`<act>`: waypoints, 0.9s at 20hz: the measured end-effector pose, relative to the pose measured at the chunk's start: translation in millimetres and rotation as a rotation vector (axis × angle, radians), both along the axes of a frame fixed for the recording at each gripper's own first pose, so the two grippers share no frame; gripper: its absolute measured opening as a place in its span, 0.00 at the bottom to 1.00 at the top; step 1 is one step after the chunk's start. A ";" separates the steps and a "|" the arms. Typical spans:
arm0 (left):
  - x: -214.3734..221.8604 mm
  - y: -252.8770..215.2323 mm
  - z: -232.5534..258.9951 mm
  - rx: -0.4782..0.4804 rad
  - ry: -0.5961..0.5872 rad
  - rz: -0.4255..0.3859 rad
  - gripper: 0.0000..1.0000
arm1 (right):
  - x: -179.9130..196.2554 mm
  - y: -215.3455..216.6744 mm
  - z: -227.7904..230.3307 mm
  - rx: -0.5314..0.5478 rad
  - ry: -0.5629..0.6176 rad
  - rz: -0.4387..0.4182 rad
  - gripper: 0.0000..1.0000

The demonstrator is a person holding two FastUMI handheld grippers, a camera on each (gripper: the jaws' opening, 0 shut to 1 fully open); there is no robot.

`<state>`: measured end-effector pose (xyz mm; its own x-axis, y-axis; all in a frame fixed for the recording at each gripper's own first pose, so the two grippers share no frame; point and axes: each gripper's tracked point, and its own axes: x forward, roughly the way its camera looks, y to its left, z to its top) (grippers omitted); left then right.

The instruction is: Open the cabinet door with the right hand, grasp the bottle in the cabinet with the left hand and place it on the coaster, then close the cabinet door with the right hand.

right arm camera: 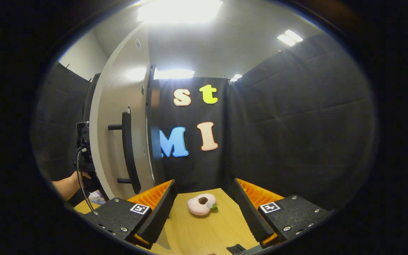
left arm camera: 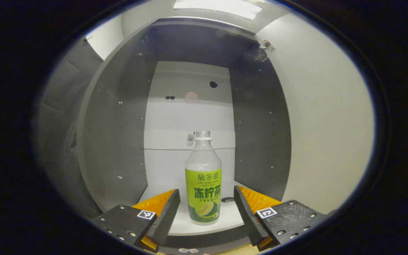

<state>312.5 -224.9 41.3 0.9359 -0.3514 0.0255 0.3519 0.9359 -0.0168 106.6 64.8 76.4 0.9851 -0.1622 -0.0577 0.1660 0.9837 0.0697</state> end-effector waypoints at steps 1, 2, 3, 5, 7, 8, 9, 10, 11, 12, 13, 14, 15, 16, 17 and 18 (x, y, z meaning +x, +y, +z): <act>7.4 -2.1 -3.7 0.005 0.006 -0.002 0.87 | -0.5 -0.4 -1.4 0.003 0.004 -0.007 0.96; 13.4 -4.6 -7.1 0.011 0.013 -0.006 0.83 | -1.6 -0.5 -4.5 0.005 0.011 -0.011 0.96; 19.2 -7.2 -11.2 0.018 0.023 -0.008 0.83 | -1.6 -0.6 -6.7 0.007 0.017 -0.014 0.96; 30.5 -6.8 -17.0 0.013 0.038 0.014 0.87 | 1.1 -2.3 -11.6 0.011 0.031 -0.017 0.96; 40.3 -7.2 -20.6 0.003 0.044 0.025 0.87 | 0.4 -1.2 -15.4 0.007 0.041 -0.013 0.96; 44.5 -6.5 -23.7 0.002 0.049 0.030 0.87 | 0.4 -1.0 -16.7 0.004 0.046 -0.012 0.96; 49.0 -4.4 -29.5 0.004 0.059 0.035 0.92 | -0.1 -1.4 -17.2 0.001 0.049 -0.010 0.96; 51.2 -1.5 -33.0 0.005 0.065 0.048 0.85 | 0.6 -2.4 -16.5 -0.001 0.049 -0.005 0.96; 46.7 -0.1 -29.7 0.003 0.065 0.051 0.77 | 0.8 -3.0 -16.5 -0.003 0.047 0.002 0.96; 41.2 0.0 -28.1 -0.006 0.072 0.045 0.68 | 0.4 -3.5 -16.9 -0.004 0.046 0.009 0.96; 37.7 1.4 -26.8 -0.017 0.075 0.040 0.67 | 1.9 -4.1 -16.7 -0.004 0.047 0.017 0.96; 32.2 3.3 -24.2 -0.024 0.073 0.039 0.72 | 3.0 -4.7 -17.6 -0.001 0.049 0.025 0.96; 25.5 7.6 -21.3 -0.025 0.067 0.045 0.68 | 4.4 -5.7 -19.0 0.005 0.050 0.033 0.96; 19.7 10.8 -18.9 -0.022 0.061 0.049 0.68 | 5.9 -7.5 -19.6 0.012 0.049 0.043 0.96; 13.2 15.3 -16.5 -0.023 0.054 0.053 0.68 | 6.4 -9.2 -19.7 0.016 0.047 0.046 0.94; 6.7 18.0 -13.4 -0.023 0.048 0.055 0.68 | 6.9 -12.1 -20.8 0.012 0.045 0.045 0.96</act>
